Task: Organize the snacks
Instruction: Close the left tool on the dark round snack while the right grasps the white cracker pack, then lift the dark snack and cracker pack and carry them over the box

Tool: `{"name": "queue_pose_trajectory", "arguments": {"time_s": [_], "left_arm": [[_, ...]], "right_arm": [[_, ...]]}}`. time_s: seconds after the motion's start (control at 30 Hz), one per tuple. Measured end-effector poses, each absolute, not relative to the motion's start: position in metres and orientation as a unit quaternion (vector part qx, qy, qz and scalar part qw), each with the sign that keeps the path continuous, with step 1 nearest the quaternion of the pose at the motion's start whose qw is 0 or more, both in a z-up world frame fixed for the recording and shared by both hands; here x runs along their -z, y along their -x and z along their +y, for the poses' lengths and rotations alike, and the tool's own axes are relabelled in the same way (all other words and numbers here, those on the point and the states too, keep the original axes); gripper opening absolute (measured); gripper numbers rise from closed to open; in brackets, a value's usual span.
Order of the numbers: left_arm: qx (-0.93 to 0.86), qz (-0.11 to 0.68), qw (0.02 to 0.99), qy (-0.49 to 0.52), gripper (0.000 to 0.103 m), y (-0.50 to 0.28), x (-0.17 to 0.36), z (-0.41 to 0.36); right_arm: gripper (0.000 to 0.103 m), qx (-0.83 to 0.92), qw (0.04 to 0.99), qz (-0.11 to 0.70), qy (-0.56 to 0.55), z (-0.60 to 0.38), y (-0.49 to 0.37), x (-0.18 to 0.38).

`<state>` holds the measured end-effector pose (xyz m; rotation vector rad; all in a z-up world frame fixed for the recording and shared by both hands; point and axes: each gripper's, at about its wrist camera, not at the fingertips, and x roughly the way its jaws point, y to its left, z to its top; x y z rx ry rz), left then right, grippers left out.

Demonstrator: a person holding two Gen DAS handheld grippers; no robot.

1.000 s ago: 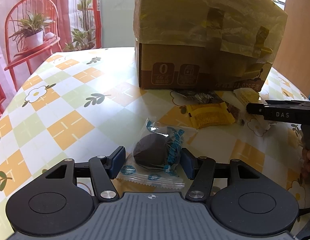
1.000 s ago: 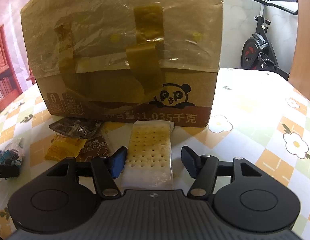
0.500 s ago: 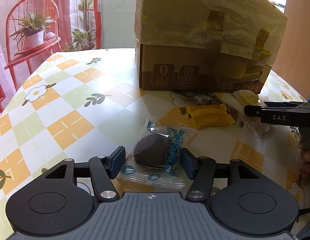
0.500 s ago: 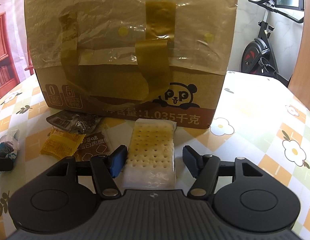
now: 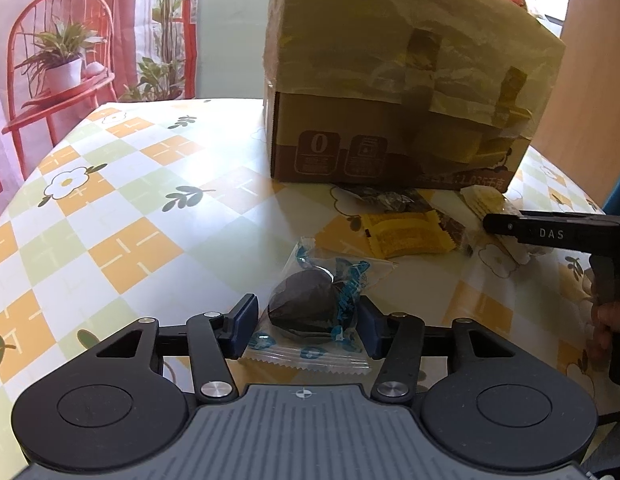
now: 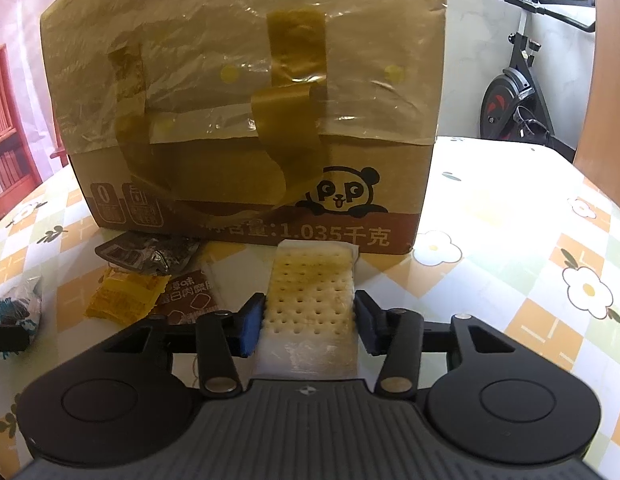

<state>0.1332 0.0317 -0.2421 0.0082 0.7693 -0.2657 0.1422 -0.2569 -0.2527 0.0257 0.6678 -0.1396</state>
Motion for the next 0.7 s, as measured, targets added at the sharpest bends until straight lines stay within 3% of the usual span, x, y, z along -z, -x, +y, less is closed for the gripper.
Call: {"name": "queue_pose_trajectory", "arguments": {"time_s": [0.37, 0.7], "left_arm": [[0.136, 0.360, 0.923, 0.000, 0.051, -0.127, 0.233, 0.032], [0.135, 0.307, 0.942, 0.030, 0.051, -0.125, 0.189, 0.050]], "right_arm": [[0.050, 0.057, 0.956, 0.281, -0.055, -0.256, -0.099, 0.235], [0.050, 0.059, 0.971, 0.222, -0.064, -0.258, -0.087, 0.199]]}}
